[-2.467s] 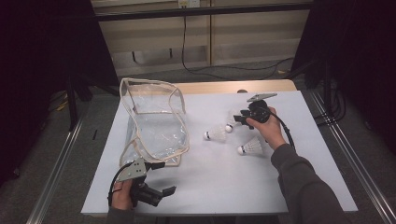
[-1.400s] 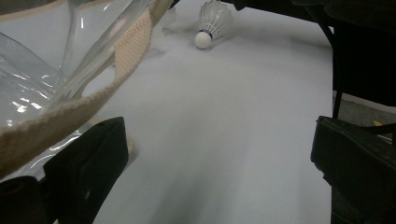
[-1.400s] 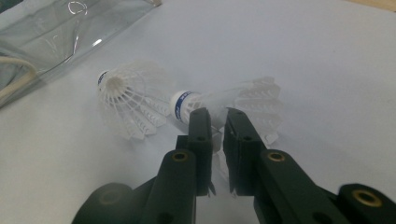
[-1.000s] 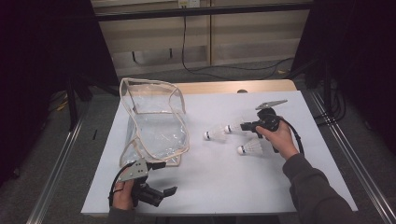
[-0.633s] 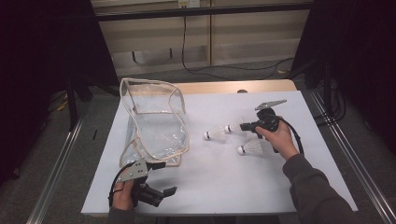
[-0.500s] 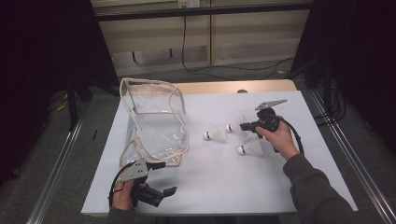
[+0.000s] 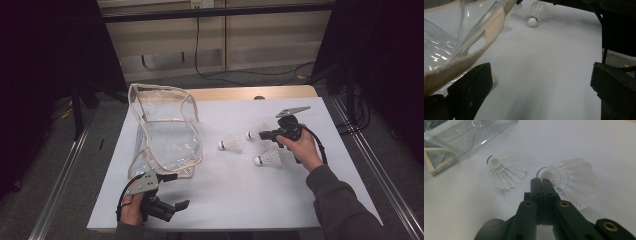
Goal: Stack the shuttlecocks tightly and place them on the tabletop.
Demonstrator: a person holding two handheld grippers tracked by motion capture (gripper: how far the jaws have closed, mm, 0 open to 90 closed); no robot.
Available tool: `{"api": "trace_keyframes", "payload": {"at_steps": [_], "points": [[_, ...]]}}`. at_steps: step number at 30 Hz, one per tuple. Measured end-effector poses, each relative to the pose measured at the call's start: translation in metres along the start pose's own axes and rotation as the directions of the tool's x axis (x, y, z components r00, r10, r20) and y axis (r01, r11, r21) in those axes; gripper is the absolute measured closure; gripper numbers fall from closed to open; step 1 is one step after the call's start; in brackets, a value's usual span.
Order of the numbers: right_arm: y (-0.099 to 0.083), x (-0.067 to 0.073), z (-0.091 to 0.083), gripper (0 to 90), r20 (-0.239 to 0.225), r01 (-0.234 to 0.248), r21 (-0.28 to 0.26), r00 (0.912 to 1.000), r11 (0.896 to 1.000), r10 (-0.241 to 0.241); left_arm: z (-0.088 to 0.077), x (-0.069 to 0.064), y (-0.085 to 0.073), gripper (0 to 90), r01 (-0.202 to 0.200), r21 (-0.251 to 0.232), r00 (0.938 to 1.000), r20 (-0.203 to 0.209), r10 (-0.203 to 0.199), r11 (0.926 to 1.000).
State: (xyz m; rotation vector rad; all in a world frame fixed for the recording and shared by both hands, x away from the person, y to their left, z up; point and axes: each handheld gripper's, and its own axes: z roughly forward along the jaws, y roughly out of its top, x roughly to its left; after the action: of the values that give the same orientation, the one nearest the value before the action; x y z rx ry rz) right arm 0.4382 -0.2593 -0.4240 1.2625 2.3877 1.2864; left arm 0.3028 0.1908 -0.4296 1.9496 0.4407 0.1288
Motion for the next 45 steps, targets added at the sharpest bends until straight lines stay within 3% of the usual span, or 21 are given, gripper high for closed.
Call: {"api": "trace_keyframes", "payload": {"at_steps": [3, 6, 12, 15, 29, 45], "points": [[-0.002, -0.001, 0.003, 77.7, 0.003, -0.016, 0.003, 0.9999, 1.0, 0.016, 0.0, 0.0, 0.0, 4.1, 0.002, 0.003, 1.0, -0.001, -0.002, 1.0], [-0.003, -0.001, 0.008, 76.2, 0.006, -0.022, 0.017, 0.9997, 1.0, 0.022, 0.0, 0.0, 0.0, 4.1, 0.003, 0.003, 1.0, 0.0, -0.003, 1.0], [-0.005, -0.001, 0.015, 87.5, 0.001, -0.026, 0.036, 0.9997, 0.999, 0.026, 0.0, 0.0, 0.0, 4.1, 0.001, 0.001, 1.0, 0.002, -0.001, 1.0], [-0.003, 0.0, 0.014, 89.8, -0.005, -0.002, 0.03, 1.0, 1.0, 0.003, 0.0, 0.0, 0.0, 4.1, 0.003, 0.002, 1.0, 0.002, -0.003, 1.0], [0.007, 0.003, 0.002, 90.0, -0.026, 0.02, 0.013, 0.9995, 1.0, -0.02, 0.0, 0.001, 0.0, 4.1, 0.004, 0.0, 1.0, 0.002, -0.004, 1.0], [0.015, 0.015, 0.008, 90.0, -0.064, 0.059, 0.036, 0.9964, 0.998, -0.057, 0.0, 0.001, 0.0, 4.1, 0.001, 0.002, 1.0, 0.0, -0.001, 1.0]]}}
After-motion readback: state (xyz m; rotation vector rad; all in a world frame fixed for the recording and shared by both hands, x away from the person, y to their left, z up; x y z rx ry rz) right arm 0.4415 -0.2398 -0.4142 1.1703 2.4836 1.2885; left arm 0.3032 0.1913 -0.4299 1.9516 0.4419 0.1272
